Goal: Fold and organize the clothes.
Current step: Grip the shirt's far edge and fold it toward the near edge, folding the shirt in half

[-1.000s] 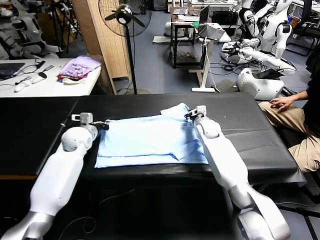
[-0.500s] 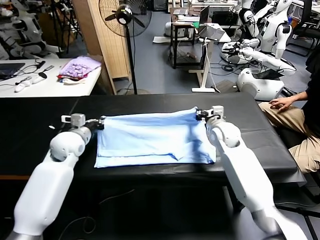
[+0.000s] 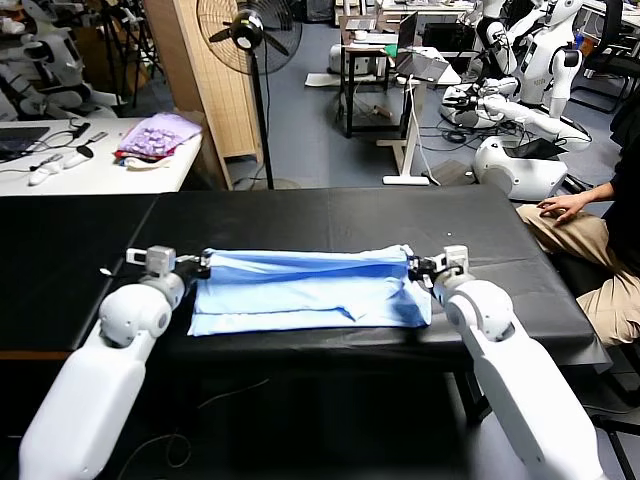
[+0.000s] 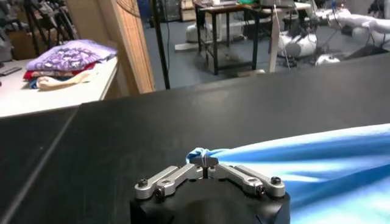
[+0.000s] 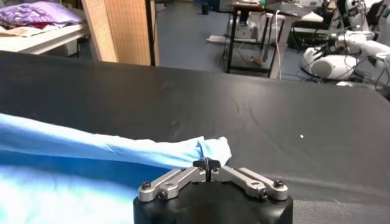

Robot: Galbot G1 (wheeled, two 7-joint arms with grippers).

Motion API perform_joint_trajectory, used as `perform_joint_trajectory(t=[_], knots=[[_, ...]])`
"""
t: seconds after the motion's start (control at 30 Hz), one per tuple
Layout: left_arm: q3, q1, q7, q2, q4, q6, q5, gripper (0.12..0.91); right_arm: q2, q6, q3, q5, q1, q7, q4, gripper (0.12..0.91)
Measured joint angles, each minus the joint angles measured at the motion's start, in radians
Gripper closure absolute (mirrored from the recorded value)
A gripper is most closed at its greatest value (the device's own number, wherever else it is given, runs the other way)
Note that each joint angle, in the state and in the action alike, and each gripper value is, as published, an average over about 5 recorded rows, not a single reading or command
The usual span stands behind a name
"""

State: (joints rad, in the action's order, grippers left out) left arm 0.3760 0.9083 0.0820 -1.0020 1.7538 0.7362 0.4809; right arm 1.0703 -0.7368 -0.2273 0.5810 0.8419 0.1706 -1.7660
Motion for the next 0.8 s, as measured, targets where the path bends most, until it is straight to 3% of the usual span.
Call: perform_joint_trajectory(t=[0.43, 0.53, 0.67, 0.8], knots=[[0.014, 0.108, -0.015, 0.007, 0.061, 0.000, -0.070, 0.902, -0.015, 0.000, 0.002, -0.013, 0.062, 0.003, -0.039, 0.904], [0.016, 0.127, -0.014, 0.005, 0.070, 0.000, -0.076, 0.902, -0.014, 0.001, 0.001, -0.017, 0.076, -0.001, -0.048, 0.868], [0.020, 0.144, -0.012, 0.002, 0.084, 0.000, -0.084, 0.862, -0.019, 0.001, -0.014, -0.027, 0.091, -0.011, -0.073, 0.654], [0.029, 0.155, -0.011, 0.004, 0.105, 0.000, -0.079, 0.682, -0.022, 0.001, -0.050, -0.009, 0.090, -0.026, -0.107, 0.453]])
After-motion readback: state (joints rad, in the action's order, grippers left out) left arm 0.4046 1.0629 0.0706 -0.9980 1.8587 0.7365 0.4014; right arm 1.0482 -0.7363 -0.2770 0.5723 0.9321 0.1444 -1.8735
